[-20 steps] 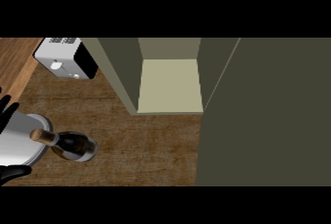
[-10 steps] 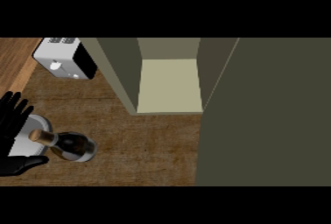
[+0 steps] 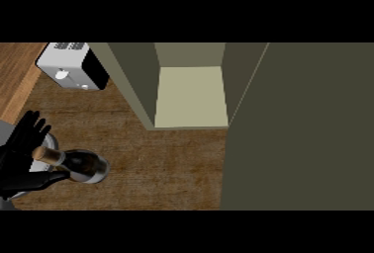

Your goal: Pick up the wine, place it into the cabinet and close the cabinet

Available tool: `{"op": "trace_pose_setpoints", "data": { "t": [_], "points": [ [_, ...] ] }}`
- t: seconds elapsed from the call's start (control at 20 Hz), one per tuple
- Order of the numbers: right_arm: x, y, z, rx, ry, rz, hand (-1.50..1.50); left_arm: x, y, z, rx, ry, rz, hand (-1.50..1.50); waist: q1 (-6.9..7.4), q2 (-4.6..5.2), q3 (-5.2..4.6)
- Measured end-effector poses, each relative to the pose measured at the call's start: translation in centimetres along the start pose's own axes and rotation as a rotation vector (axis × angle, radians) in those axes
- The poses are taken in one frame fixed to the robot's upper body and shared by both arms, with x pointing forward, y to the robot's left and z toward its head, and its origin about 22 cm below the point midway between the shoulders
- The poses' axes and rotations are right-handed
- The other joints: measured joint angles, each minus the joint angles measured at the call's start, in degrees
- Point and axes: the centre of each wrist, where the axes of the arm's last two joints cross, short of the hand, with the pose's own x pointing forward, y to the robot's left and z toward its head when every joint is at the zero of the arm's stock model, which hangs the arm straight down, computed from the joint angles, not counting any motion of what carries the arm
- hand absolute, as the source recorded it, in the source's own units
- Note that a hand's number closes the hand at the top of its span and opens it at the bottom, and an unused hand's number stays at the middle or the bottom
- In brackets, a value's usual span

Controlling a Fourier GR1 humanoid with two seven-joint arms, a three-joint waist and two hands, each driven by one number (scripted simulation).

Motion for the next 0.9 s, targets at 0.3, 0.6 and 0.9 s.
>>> {"op": "trace_pose_setpoints", "data": {
  "t": [0.3,0.6,0.9],
  "points": [
    [0.1,0.1,-0.1,0.002,0.0,-0.002,-1.5,-2.8,0.7,-0.8,-0.003,0.026,0.0,-1.5,-0.06,0.04,-0.03],
    [0.1,0.3,-0.2,0.008,-0.005,-0.009,-1.5,-5.7,0.5,-0.8,-0.044,0.054,0.018,-1.5,0.07,0.01,-0.02],
    [0.3,-0.1,-0.1,-0.005,0.008,0.012,-1.5,-8.0,0.4,-0.2,-0.067,0.071,0.022,-1.5,0.11,-0.04,-0.01]
  ]
}}
